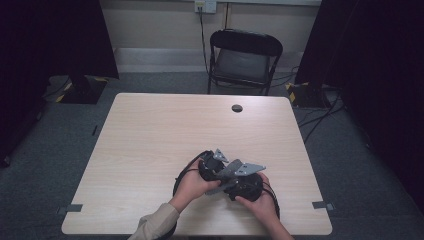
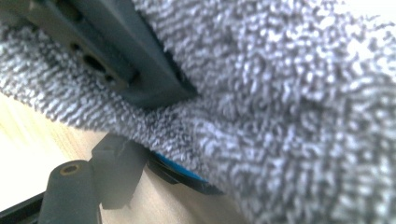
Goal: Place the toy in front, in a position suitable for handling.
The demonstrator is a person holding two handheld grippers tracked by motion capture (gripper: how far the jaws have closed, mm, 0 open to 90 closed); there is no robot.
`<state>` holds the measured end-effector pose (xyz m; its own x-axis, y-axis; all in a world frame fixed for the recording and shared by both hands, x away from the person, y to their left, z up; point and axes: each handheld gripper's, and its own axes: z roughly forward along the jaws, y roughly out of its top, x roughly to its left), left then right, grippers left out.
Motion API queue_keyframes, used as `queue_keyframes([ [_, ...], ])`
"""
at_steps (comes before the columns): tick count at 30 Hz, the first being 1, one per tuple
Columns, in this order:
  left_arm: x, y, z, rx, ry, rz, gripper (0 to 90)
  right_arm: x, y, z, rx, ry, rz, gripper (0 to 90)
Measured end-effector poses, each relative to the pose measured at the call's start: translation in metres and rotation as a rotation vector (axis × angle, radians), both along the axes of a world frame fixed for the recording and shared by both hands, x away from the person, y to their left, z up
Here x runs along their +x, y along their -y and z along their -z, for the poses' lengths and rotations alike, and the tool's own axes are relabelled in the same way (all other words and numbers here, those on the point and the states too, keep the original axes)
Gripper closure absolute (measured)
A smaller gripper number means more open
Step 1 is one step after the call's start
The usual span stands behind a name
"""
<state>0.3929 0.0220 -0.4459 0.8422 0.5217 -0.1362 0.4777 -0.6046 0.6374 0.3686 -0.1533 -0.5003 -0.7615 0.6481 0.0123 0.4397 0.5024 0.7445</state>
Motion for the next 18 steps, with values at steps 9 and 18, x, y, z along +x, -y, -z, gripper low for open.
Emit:
queue_keyframes([
  [9, 0.008, -0.013, -0.006, 0.000, 0.003, -0.042, 71.9, 0.000, 0.000, 0.000, 0.001, 0.000, 0.001, 23.8],
  [18, 0.018, -0.025, -0.008, 0.012, -0.006, -0.081, 71.9, 0.000, 0.000, 0.000, 0.001, 0.000, 0.001, 23.8],
])
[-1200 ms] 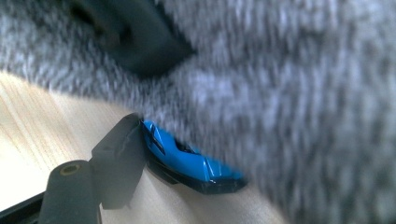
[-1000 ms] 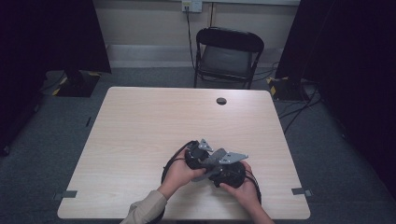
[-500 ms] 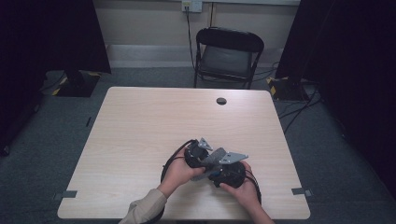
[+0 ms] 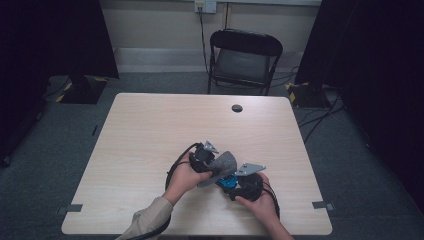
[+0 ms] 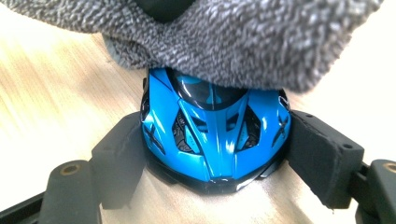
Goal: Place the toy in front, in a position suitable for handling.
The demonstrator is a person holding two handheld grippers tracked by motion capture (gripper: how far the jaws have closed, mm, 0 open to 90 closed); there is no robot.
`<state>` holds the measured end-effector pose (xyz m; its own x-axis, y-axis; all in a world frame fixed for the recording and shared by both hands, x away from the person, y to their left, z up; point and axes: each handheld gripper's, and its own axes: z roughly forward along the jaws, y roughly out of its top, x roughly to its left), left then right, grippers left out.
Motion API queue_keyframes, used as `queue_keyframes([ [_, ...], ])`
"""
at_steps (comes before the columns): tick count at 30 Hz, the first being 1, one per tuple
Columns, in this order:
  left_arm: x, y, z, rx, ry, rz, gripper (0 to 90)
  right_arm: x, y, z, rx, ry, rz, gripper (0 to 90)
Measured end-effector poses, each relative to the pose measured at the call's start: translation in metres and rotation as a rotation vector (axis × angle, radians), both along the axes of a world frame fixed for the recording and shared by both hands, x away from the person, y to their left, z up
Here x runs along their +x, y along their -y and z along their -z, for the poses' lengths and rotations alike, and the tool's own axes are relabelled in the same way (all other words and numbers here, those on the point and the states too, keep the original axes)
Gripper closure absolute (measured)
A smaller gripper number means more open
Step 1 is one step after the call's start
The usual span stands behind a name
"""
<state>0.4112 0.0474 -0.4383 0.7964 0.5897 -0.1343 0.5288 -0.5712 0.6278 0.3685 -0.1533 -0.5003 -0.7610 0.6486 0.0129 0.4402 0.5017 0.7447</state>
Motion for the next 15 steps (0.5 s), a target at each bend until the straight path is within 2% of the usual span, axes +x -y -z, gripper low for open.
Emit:
queue_keyframes([
  [4, 0.003, -0.002, -0.001, 0.005, 0.004, -0.007, 71.9, 0.000, 0.000, 0.000, 0.000, 0.000, 0.000, 23.8],
  [15, 0.015, -0.018, 0.000, 0.004, -0.002, -0.067, 71.9, 0.000, 0.000, 0.000, 0.000, 0.001, -0.001, 23.8],
])
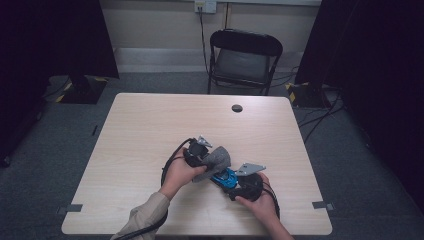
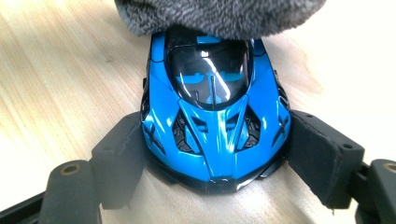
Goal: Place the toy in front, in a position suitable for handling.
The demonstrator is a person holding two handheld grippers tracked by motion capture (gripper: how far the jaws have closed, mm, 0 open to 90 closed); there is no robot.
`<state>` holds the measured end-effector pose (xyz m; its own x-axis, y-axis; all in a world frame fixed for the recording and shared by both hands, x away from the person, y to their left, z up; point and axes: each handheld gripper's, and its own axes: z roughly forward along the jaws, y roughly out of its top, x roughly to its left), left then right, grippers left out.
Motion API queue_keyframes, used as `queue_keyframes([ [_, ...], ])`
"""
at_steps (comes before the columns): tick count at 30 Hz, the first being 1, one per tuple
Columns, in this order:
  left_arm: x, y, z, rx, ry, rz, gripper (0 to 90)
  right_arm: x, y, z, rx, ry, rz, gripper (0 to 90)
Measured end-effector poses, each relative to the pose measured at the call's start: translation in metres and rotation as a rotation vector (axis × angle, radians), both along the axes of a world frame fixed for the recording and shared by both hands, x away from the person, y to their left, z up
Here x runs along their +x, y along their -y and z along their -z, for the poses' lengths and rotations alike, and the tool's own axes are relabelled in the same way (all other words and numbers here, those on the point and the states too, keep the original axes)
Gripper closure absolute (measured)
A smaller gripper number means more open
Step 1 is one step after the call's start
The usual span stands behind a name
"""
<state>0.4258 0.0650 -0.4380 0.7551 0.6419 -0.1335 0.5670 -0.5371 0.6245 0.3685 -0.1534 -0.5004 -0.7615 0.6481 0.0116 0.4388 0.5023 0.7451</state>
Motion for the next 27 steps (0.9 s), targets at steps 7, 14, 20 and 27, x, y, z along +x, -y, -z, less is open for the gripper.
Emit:
queue_keyframes([
  [7, 0.008, -0.012, 0.001, 0.000, -0.006, -0.049, 71.9, 0.000, 0.000, 0.000, 0.000, 0.000, 0.000, 23.8],
  [14, 0.014, -0.022, 0.002, 0.002, -0.009, -0.085, 71.9, 0.000, 0.000, 0.000, 0.000, 0.000, 0.000, 23.8],
  [20, 0.017, -0.027, 0.002, 0.002, -0.014, -0.099, 71.9, 0.000, 0.000, 0.000, 0.000, 0.000, 0.000, 23.8],
  [27, 0.020, -0.035, 0.004, -0.005, -0.020, -0.112, 72.0, 0.000, 0.000, 0.000, 0.000, 0.000, 0.000, 23.8],
])
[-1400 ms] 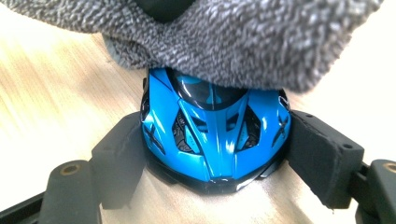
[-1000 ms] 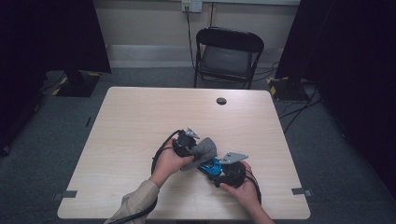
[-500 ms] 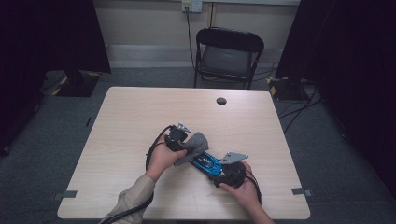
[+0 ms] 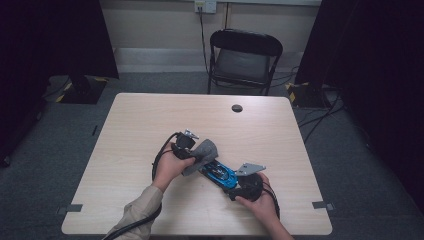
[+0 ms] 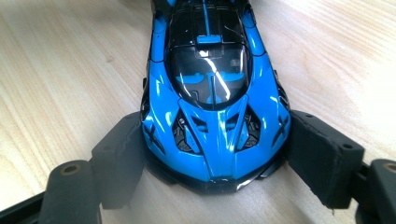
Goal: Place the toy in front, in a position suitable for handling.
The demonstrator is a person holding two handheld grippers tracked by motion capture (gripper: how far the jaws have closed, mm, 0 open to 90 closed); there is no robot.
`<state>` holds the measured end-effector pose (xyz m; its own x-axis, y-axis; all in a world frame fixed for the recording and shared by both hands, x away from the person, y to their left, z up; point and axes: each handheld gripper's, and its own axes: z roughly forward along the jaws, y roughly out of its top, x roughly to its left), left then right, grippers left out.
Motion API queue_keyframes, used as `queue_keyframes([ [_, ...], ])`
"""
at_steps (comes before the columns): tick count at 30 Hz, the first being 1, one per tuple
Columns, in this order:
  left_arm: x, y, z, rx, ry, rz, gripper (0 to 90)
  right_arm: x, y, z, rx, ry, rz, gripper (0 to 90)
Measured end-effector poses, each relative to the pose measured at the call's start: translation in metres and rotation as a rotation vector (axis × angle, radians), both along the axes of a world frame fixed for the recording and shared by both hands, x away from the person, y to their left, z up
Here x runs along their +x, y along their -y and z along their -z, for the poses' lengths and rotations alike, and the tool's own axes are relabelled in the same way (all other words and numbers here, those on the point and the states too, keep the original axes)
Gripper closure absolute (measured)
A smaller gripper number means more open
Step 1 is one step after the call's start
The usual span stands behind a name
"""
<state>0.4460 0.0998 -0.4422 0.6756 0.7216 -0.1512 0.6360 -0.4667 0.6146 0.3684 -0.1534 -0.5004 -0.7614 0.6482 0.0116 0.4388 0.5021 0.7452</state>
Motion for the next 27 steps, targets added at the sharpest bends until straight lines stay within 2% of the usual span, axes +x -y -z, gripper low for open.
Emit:
queue_keyframes([
  [2, 0.000, 0.000, 0.000, -0.002, 0.002, -0.011, 72.0, 0.000, 0.000, 0.000, 0.000, 0.000, 0.000, 23.8],
  [4, 0.001, -0.001, -0.001, 0.017, 0.014, -0.007, 71.9, 0.000, 0.000, 0.000, 0.000, 0.000, 0.000, 23.8],
  [8, 0.001, -0.003, -0.003, 0.028, 0.016, -0.012, 72.0, 0.000, 0.000, 0.000, 0.000, 0.000, 0.000, 23.8],
  [16, 0.002, -0.007, 0.000, -0.005, -0.001, -0.047, 72.0, 0.000, 0.000, 0.000, 0.000, 0.000, 0.000, 23.9],
  [27, 0.002, -0.014, -0.005, 0.018, 0.013, -0.051, 72.0, 0.000, 0.000, 0.000, 0.000, 0.000, 0.000, 23.8],
])
